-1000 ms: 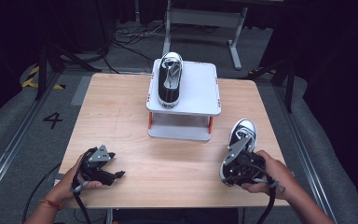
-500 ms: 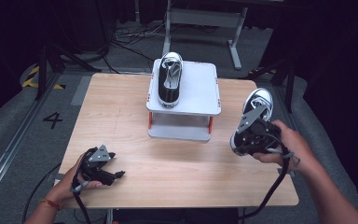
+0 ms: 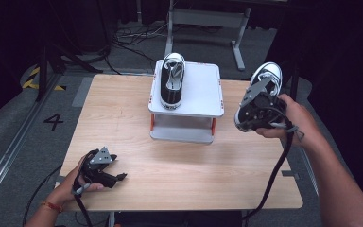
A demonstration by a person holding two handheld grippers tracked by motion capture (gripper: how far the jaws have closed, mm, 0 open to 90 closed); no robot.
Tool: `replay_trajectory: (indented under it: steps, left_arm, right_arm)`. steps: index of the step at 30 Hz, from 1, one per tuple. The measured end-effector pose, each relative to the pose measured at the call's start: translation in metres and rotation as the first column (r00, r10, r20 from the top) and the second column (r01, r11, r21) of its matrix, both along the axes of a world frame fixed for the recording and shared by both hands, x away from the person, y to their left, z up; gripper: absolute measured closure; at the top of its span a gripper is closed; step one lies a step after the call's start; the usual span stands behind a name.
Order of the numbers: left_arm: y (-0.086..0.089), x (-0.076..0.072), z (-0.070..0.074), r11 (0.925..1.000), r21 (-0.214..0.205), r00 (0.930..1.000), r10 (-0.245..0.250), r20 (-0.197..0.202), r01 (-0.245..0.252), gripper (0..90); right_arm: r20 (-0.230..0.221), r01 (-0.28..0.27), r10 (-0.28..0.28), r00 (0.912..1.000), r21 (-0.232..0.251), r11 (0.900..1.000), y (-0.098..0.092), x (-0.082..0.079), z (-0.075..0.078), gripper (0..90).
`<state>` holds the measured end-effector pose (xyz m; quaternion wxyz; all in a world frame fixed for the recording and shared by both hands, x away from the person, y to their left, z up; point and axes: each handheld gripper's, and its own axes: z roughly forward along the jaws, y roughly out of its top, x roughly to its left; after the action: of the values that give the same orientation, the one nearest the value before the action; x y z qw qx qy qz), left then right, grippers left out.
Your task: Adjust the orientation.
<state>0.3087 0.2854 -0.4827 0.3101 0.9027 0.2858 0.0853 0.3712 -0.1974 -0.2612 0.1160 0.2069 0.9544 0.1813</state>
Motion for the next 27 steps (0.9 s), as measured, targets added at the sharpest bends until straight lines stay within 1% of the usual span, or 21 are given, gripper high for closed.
replay_trajectory:
  steps: [1,2,4,6,8,10,12,13,14,15,17,19,21,22,23,24,27]
  left_arm:
    - [0.0,0.0,0.0,1.0,-0.001,1.0,0.0,0.0,0.0,17.9]
    - [0.0,0.0,0.0,1.0,0.0,1.0,-0.001,0.0,0.001,17.9]
    - [0.0,0.0,0.0,1.0,-0.001,1.0,-0.002,0.0,0.002,18.0]
    - [0.0,0.0,0.0,1.0,0.0,1.0,-0.003,0.0,0.003,18.0]
    - [0.0,0.0,0.0,1.0,-0.001,1.0,-0.004,-0.001,0.004,18.0]
    - [0.0,0.0,0.0,1.0,-0.001,1.0,-0.004,0.0,0.004,18.0]
    - [0.0,0.0,0.0,1.0,0.0,1.0,-0.002,0.0,0.002,18.0]
    - [0.0,0.0,0.0,1.0,0.0,1.0,-0.001,0.0,0.001,18.0]
    - [0.0,0.0,0.0,1.0,0.001,1.0,0.0,-0.001,0.0,18.0]
    - [0.0,0.0,0.0,1.0,0.001,1.0,0.0,-0.001,0.0,17.9]
    - [0.0,0.0,0.0,1.0,0.001,1.0,0.001,-0.001,-0.001,18.0]
    - [0.0,0.0,0.0,1.0,0.001,1.0,0.003,0.0,-0.003,18.0]
    - [-0.001,-0.001,0.0,1.0,0.001,1.0,0.008,0.0,-0.008,18.0]
    - [0.0,-0.001,0.0,1.0,0.003,1.0,0.008,0.001,-0.008,18.0]
    - [0.0,-0.001,0.0,1.0,0.003,1.0,0.009,0.002,-0.009,18.0]
    - [-0.001,-0.001,0.0,0.9999,0.004,0.9999,0.01,0.002,-0.01,18.0]
    - [-0.001,-0.002,0.0,0.9999,0.004,0.9999,0.015,0.003,-0.015,18.0]
  right_arm:
    - [0.011,-0.009,0.009,0.9999,-0.003,1.0,0.002,0.002,0.003,78.7]
    - [0.019,-0.01,0.01,0.9998,0.009,0.9999,0.004,0.005,0.006,78.7]
    - [0.021,-0.038,0.038,0.9991,0.007,0.9993,0.008,0.01,0.012,78.7]
    - [0.032,-0.049,0.048,0.9983,0.026,0.9985,0.013,0.015,0.017,78.7]
    - [0.042,-0.065,0.065,0.997,-0.003,0.9979,0.021,0.02,0.019,78.6]
    - [0.053,-0.082,0.082,0.9952,-0.012,0.9966,0.028,0.025,0.022,78.6]
    - [0.063,-0.095,0.095,0.9935,0.0,0.9955,0.035,0.031,0.023,78.7]
    - [0.061,-0.108,0.109,0.9922,-0.015,0.994,0.039,0.034,0.023,78.7]
    - [0.062,-0.12,0.121,0.9908,-0.02,0.9926,0.043,0.037,0.023,78.6]
    - [0.066,-0.121,0.122,0.9903,-0.014,0.9925,0.047,0.04,0.023,78.7]
    - [0.071,-0.139,0.141,0.9875,-0.024,0.99,0.054,0.046,0.023,78.6]
    - [0.074,-0.161,0.163,0.9839,-0.03,0.9865,0.063,0.053,0.023,78.7]
    - [0.088,-0.179,0.181,0.9796,-0.026,0.9835,0.07,0.058,0.022,78.7]
    - [0.085,-0.196,0.198,0.9764,-0.036,0.98,0.075,0.061,0.021,78.6]
    - [0.081,-0.205,0.208,0.9748,-0.036,0.978,0.079,0.064,0.021,78.6]
    - [0.084,-0.213,0.214,0.9732,-0.025,0.9767,0.082,0.066,0.02,78.7]
    - [0.073,-0.245,0.248,0.9661,-0.042,0.9686,0.099,0.076,0.015,78.6]
